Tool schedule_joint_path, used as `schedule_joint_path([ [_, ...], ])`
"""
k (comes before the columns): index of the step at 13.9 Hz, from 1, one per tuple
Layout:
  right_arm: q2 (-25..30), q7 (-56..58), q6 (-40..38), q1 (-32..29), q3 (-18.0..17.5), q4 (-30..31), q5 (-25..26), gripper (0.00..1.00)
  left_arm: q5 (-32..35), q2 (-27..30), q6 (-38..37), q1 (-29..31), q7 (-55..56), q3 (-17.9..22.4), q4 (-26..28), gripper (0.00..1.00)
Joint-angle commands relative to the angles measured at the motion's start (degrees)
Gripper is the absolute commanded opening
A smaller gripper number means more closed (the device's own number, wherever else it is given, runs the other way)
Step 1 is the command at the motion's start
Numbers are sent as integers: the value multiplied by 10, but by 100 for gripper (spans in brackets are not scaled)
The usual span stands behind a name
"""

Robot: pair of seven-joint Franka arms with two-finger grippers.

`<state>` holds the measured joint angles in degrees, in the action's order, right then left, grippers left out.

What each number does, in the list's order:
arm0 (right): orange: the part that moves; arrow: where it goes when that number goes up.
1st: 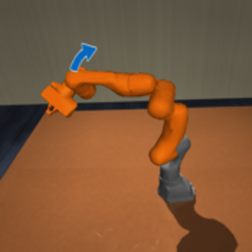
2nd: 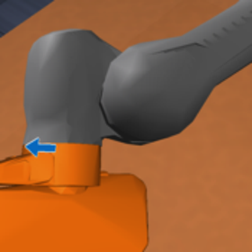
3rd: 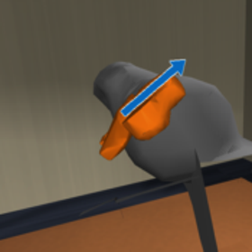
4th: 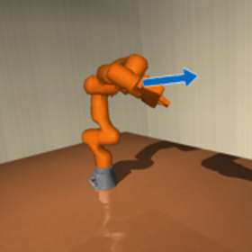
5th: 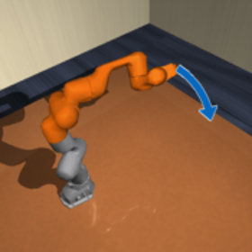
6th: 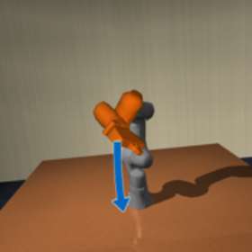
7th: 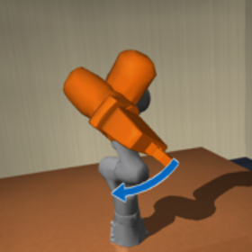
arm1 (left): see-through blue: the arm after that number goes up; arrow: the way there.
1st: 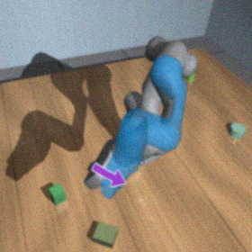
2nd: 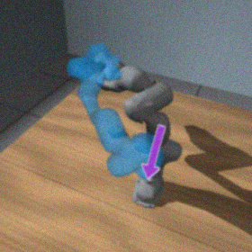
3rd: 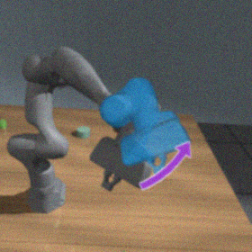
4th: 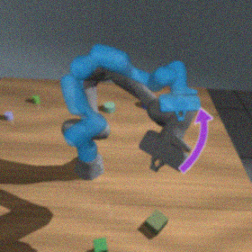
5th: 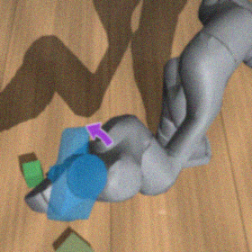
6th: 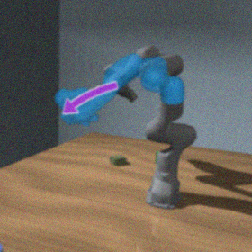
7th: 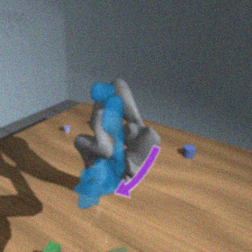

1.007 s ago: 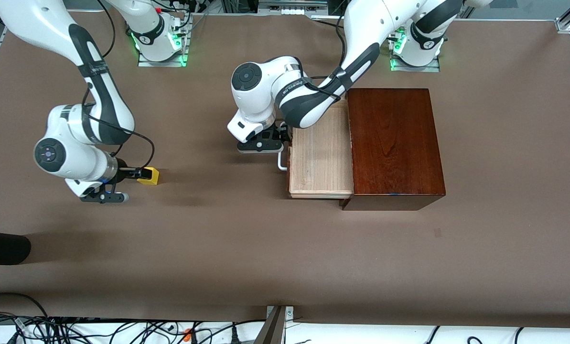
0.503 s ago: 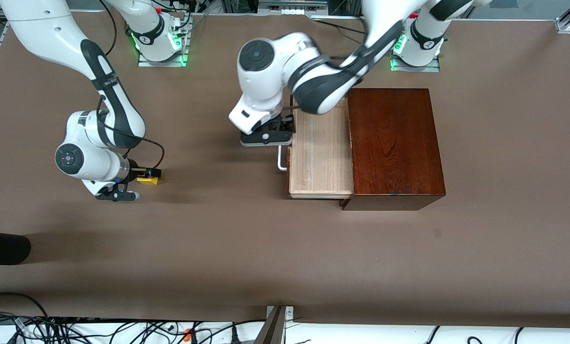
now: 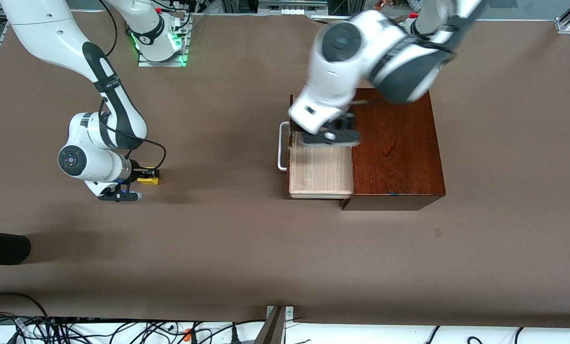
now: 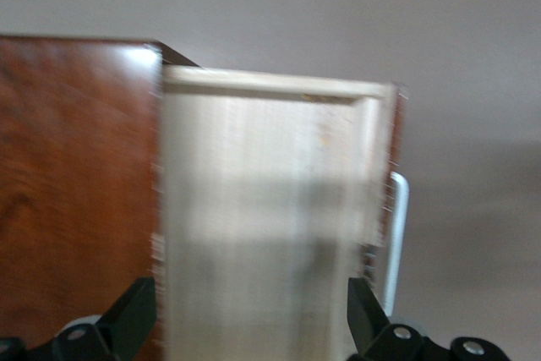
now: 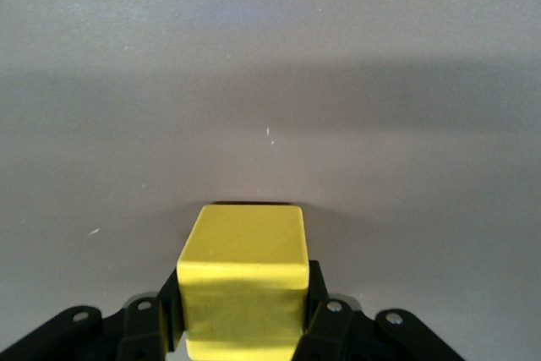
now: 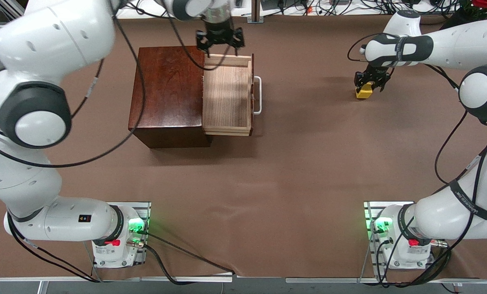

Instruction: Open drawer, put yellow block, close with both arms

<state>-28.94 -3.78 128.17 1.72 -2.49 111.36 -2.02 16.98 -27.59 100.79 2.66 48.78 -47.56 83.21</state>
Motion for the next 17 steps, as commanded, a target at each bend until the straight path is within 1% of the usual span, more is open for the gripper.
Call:
schedule_joint_path([
  [1,44,-20,-87,0,-6,-33,-11,23,-14,18,-9,96,-35,-52,27,100],
  [2,50,-45,-120,0,-11,-51,-12,23,-14,18,-14,116,-56,-53,25,100],
  [4,57,-103,-198,0,-35,-102,-23,23,-16,21,-39,137,-118,-46,21,100],
  [5,59,-134,-236,0,-50,-130,-25,23,-17,22,-47,146,-140,-37,21,100],
  [6,59,-174,-275,0,-66,-159,-34,23,-19,31,-56,144,-163,-16,21,100],
  [7,59,-209,-297,0,-79,-182,-48,23,-29,43,-62,140,-190,15,21,100],
  [8,59,-249,-310,0,-96,-200,-66,23,-56,63,-64,136,-231,51,22,100],
  [9,58,-306,-312,0,-114,-216,-87,23,-91,88,-73,120,-282,102,23,100],
  [10,58,-365,-310,1,-130,-224,-99,23,-125,114,-85,91,-329,166,25,100],
  [11,58,-419,-305,10,-144,-233,-100,23,-148,134,-95,63,-368,225,27,100],
  [12,57,-474,-303,25,-152,-242,-100,23,-170,148,-103,44,-400,272,28,100],
  [15,51,-641,-267,99,-155,-282,-110,23,-182,179,-116,-14,-434,374,30,100],
  [16,49,-691,-244,126,-155,-287,-114,23,-183,184,-122,-29,-444,401,30,100],
  [17,47,-738,-211,152,-155,-288,-115,23,-184,194,-127,-37,-455,415,30,100],
])
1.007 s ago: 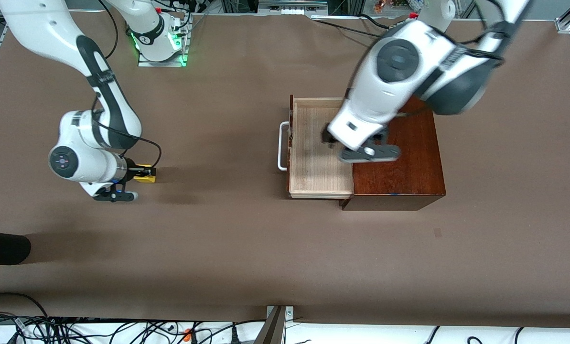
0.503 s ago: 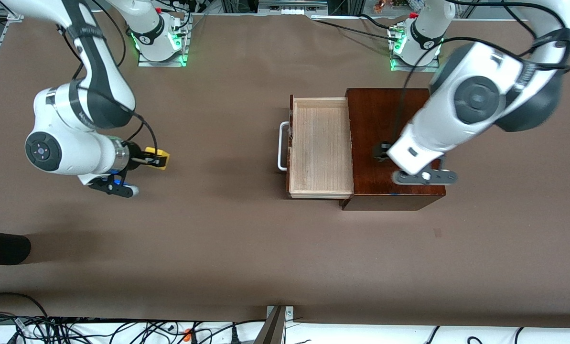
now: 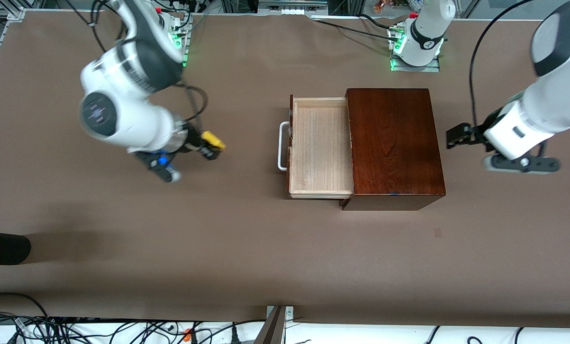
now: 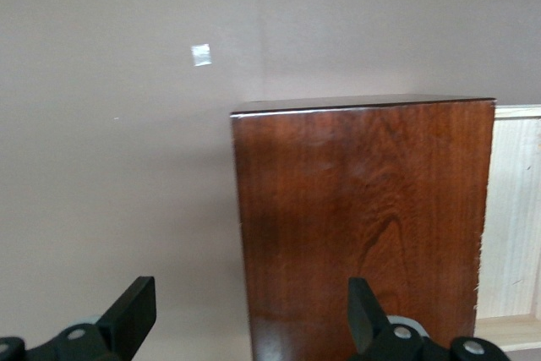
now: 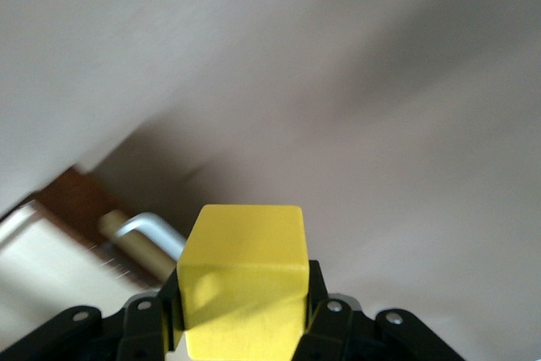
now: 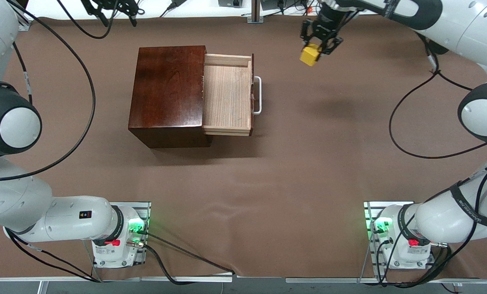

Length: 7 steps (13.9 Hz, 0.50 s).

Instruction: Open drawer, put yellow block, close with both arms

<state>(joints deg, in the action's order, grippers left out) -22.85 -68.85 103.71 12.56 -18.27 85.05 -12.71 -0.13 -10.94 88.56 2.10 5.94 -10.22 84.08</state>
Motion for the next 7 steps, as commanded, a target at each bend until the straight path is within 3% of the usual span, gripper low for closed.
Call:
schedule_joint_path([
  [1,-14,-136,65,70,2,-25,-8,23,-16,34,-13,-34,-37,49,21,100],
  [4,-31,-289,140,129,3,-25,-7,23,-22,52,-33,-61,-79,98,21,100],
  [7,-45,-391,182,170,5,-25,1,24,-23,68,-51,-57,-98,100,21,100],
])
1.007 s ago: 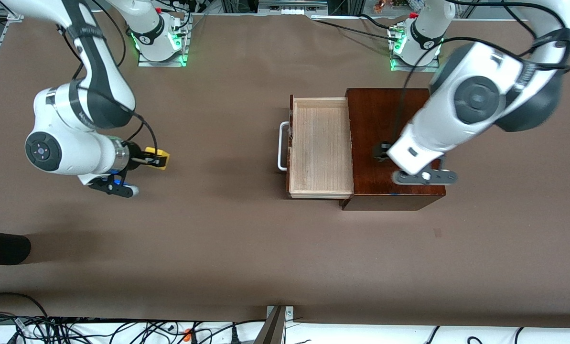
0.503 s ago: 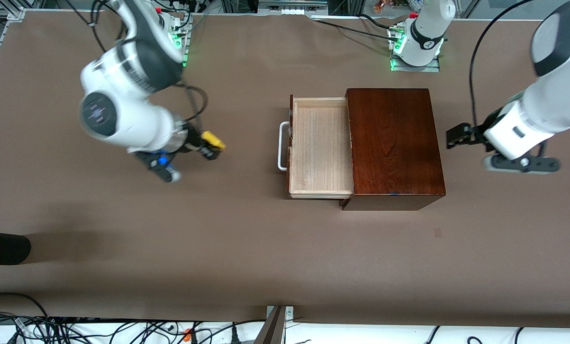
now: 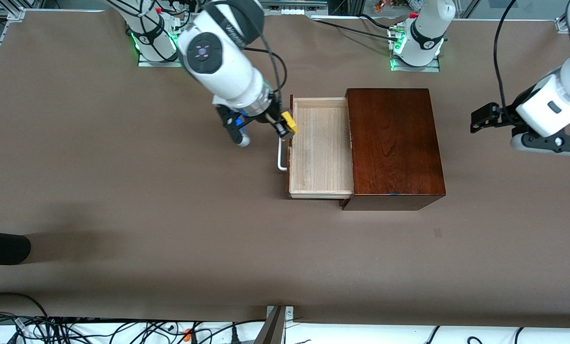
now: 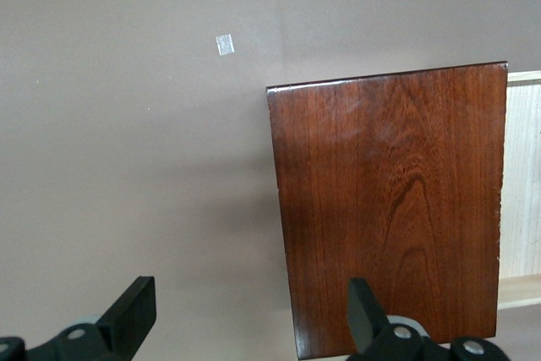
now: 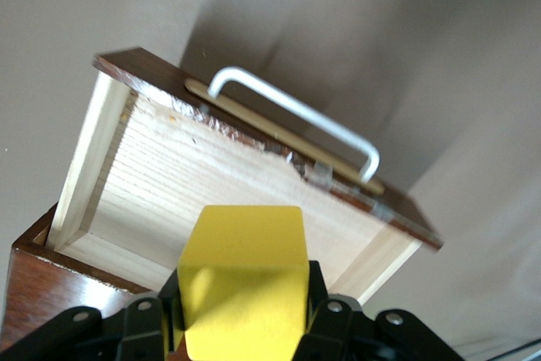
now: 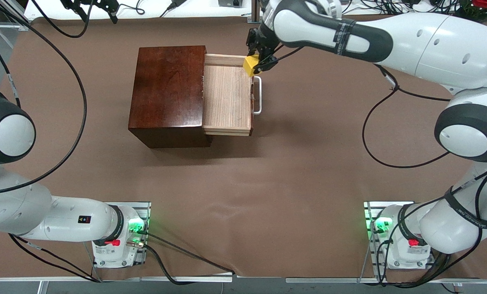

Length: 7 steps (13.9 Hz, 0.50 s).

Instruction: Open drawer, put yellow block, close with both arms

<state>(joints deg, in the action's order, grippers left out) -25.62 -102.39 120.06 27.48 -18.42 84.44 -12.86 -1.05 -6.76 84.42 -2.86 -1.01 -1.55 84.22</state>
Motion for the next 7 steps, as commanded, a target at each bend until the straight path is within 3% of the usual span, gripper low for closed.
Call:
schedule_joint_path([
  [1,-22,-75,33,32,7,-19,18,24,-4,29,-13,-7,-38,14,20,100],
  [7,-48,-136,50,57,7,-18,47,24,19,32,14,-4,-32,11,22,100],
])
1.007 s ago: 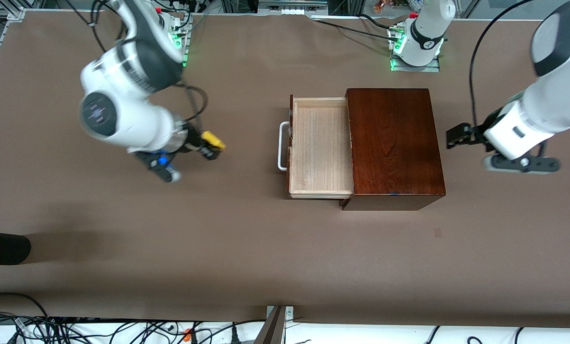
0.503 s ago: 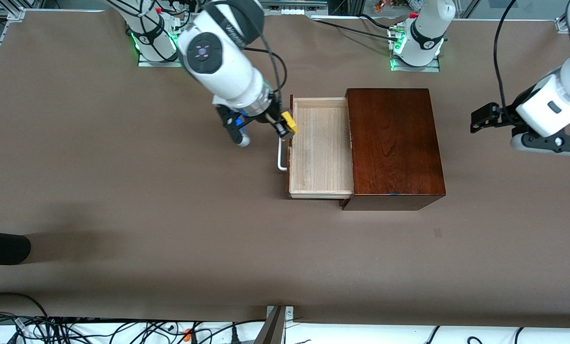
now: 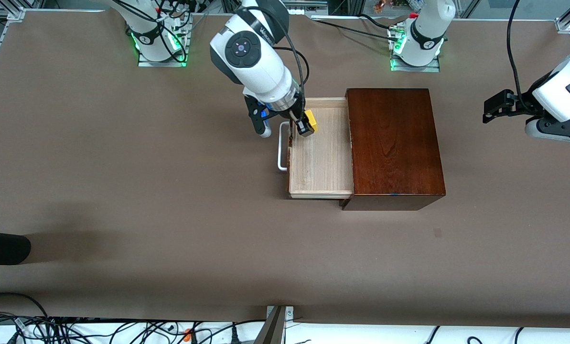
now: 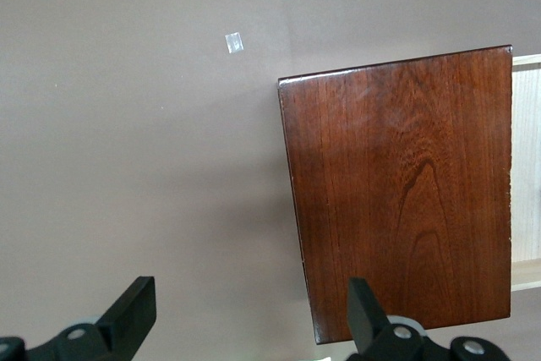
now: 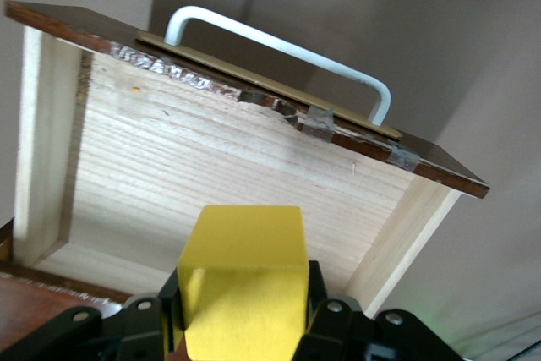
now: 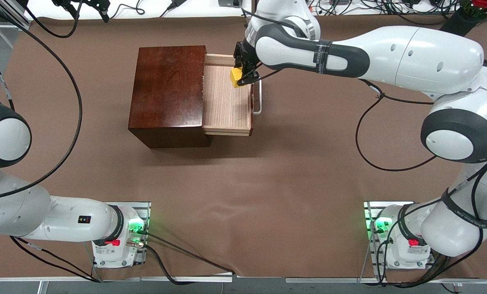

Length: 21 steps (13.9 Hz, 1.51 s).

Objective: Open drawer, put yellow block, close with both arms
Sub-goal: 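Lower the yellow cube into the drawer and open the right gripper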

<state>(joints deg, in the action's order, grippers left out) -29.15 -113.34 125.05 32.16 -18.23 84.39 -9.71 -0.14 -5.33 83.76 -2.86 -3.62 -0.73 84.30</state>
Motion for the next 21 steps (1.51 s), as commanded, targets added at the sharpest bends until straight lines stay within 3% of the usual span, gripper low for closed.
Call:
schedule_joint_path([
  [1,-18,-33,1,14,6,-19,16,24,8,17,29,-4,-4,2,22,100],
  [4,-31,-59,28,25,6,-16,27,24,2,19,33,0,7,-2,27,100],
  [8,-72,-129,48,41,7,-12,97,24,2,33,36,-1,7,-4,46,100],
  [11,-85,-149,48,40,6,-11,88,24,-10,33,35,0,7,-4,46,100],
  [12,-87,-153,47,40,6,-11,88,29,-15,33,35,0,7,-3,45,100],
  [13,-87,-152,44,41,6,-11,88,54,-15,33,34,0,7,-3,46,100],
  [14,-87,-152,42,40,6,-11,88,89,-15,33,33,0,7,-3,46,100],
  [15,-84,-147,35,40,6,-12,93,100,-15,32,33,0,7,-3,45,100],
  [21,-17,-63,-139,-3,7,-67,87,100,-15,31,32,-1,7,-3,42,100],
])
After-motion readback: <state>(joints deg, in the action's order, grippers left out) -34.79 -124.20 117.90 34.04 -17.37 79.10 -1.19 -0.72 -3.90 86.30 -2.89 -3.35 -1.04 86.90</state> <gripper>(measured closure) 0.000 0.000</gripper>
